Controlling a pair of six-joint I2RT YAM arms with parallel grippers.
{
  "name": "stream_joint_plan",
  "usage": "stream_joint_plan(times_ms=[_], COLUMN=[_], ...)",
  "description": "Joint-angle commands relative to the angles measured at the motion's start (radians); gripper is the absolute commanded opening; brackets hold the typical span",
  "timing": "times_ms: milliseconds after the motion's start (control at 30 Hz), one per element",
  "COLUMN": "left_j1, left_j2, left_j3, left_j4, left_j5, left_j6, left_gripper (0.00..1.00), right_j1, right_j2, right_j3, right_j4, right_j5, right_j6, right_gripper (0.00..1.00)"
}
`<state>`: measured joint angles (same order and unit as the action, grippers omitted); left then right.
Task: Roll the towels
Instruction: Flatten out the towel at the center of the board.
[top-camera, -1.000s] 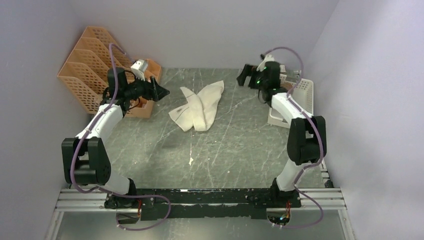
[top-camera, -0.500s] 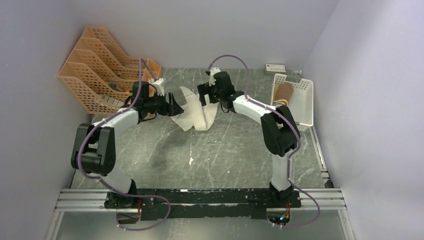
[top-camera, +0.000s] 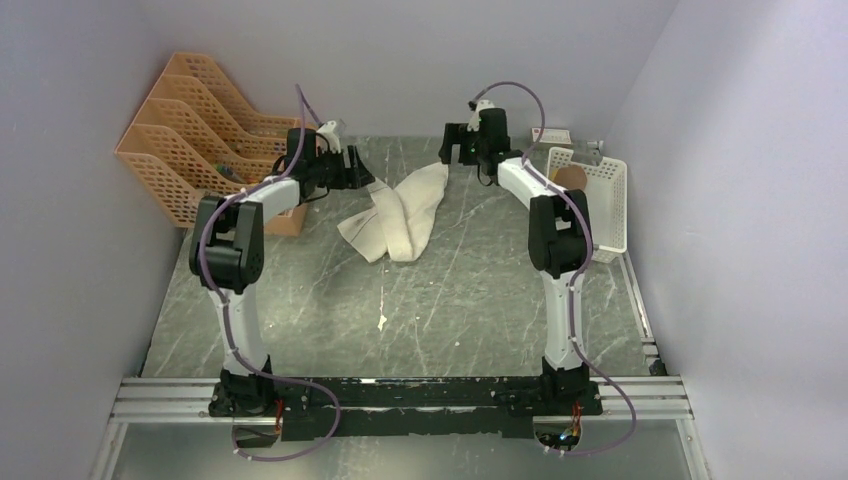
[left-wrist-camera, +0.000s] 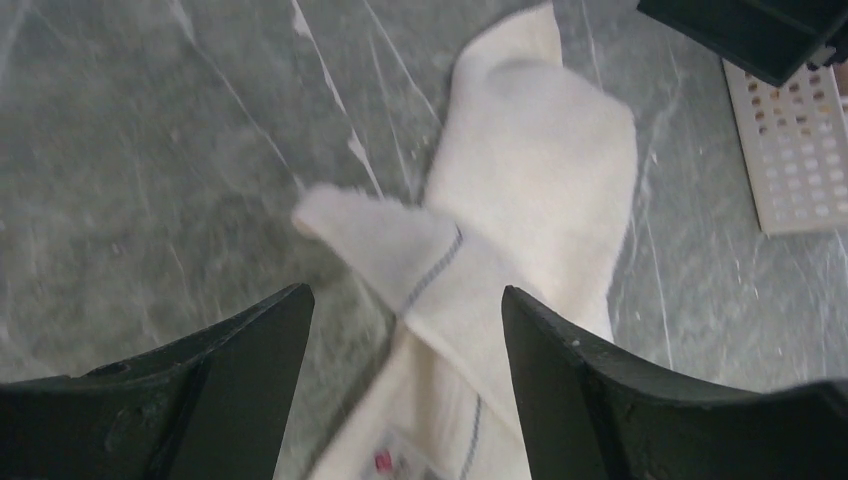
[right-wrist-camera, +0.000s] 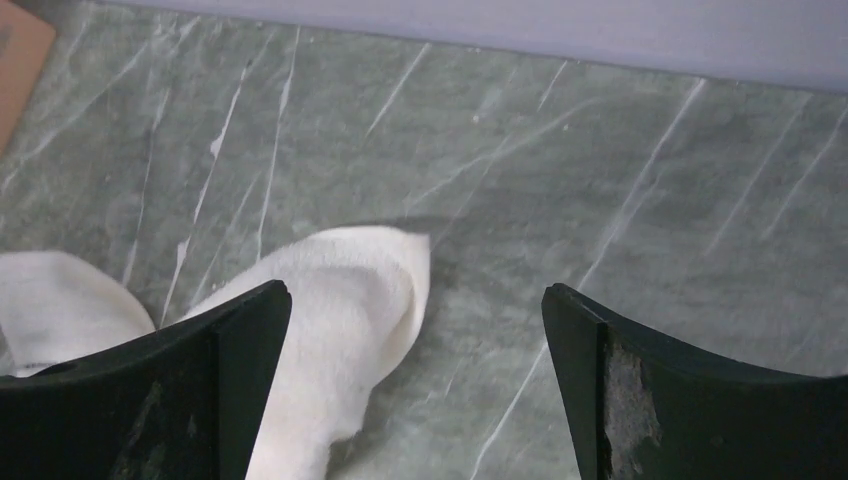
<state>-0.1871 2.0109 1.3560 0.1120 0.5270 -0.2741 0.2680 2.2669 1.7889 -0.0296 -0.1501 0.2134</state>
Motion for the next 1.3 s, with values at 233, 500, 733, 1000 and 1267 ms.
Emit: stream_joint_plan(times_ms=[233,500,733,1000,1267], left_j1=[-0.009,-0.03,0.1,0.195,0.132], left_j2=[0.24,0.233,-0.057,-0.501,-0.757], left_j3=[0.299,0.234,0.119,-0.042,-0.227], left_j4=[-0.024,0.037,0.079,0.336,0.377], left_j5=[0.048,0.164,0.187,0.155,0.106], left_j6=[-0.048,-0.068,-0.112,-0.315,-0.378], left_gripper=[0.74,0.14,0.07,0.07,0.07], right_j1=[-0.001,0.015,-0.065,-0.118,-0.107], right_j2=[0.199,0.179,-0.096,-0.599,-0.911], right_j3=[0.188,0.143,0.01,-0.138,-0.402], right_j4=[-0.133,-0.148,-0.114,-0.008,0.073], right_j5=[-0.239,-0.276,-0.262,-0.21,-0.088], right_j6=[0.019,0.007,0.046,0.131,0.116], right_gripper=[0.91,0.1,0.0,0.0,1.0])
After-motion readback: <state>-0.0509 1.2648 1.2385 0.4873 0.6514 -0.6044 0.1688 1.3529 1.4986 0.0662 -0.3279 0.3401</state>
